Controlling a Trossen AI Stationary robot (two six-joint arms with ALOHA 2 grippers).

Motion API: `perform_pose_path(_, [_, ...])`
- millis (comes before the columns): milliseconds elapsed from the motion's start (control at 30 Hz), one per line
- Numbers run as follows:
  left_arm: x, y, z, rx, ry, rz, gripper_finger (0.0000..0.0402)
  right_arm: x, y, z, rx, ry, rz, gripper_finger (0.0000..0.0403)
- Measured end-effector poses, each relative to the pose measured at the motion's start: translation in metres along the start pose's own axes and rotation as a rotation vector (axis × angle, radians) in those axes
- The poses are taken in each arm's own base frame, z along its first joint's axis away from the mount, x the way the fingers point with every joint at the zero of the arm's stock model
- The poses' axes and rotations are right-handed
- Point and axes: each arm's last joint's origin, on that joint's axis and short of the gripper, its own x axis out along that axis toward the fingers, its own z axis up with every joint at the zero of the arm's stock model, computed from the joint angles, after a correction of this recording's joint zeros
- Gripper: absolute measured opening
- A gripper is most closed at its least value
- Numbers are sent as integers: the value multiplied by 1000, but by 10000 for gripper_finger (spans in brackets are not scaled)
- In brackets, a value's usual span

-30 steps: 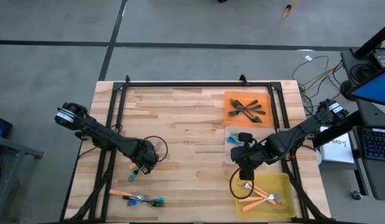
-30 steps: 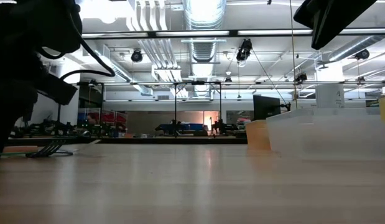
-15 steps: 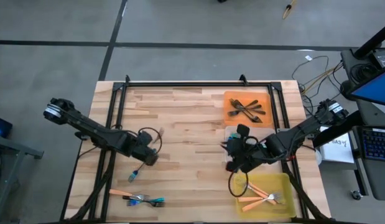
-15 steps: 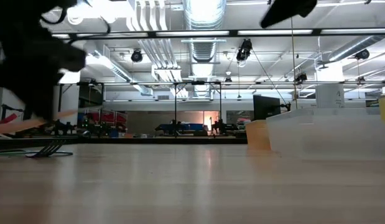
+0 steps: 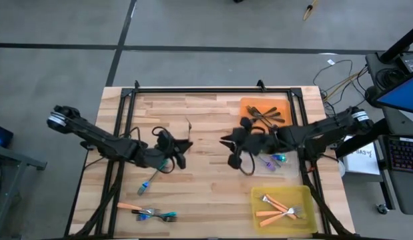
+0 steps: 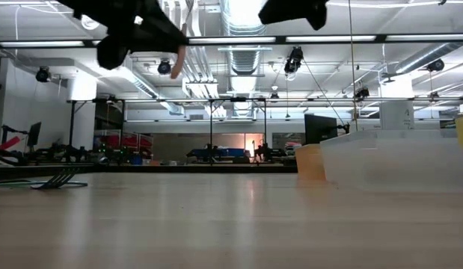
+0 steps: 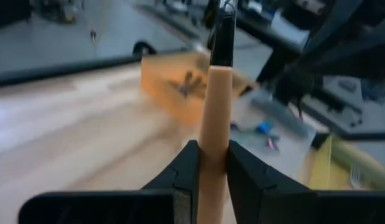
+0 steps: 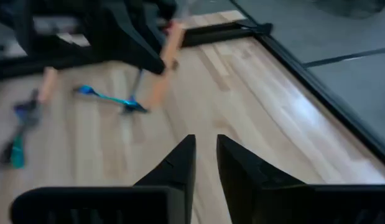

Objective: Sort silverware by color (type)
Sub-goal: Put the orange fork into the yellow bin

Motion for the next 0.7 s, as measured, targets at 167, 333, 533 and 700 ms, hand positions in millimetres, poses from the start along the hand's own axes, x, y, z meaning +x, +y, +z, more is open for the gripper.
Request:
perform_pose_path(167, [19, -3, -3, 6, -54, 9, 40, 4, -15, 16, 95, -13, 46, 104])
perform_pose_path(333, [45, 3, -10, -36, -94, 54, 40, 7, -24, 27, 210, -92, -32, 142])
perform_pose_path(533, [70, 10, -12, -122, -157, 72, 40, 18, -23, 31, 217, -188, -134, 152])
perform_pose_path(700, [81, 11, -11, -144, -179, 59, 40, 28, -28, 36, 219, -243, -175, 148])
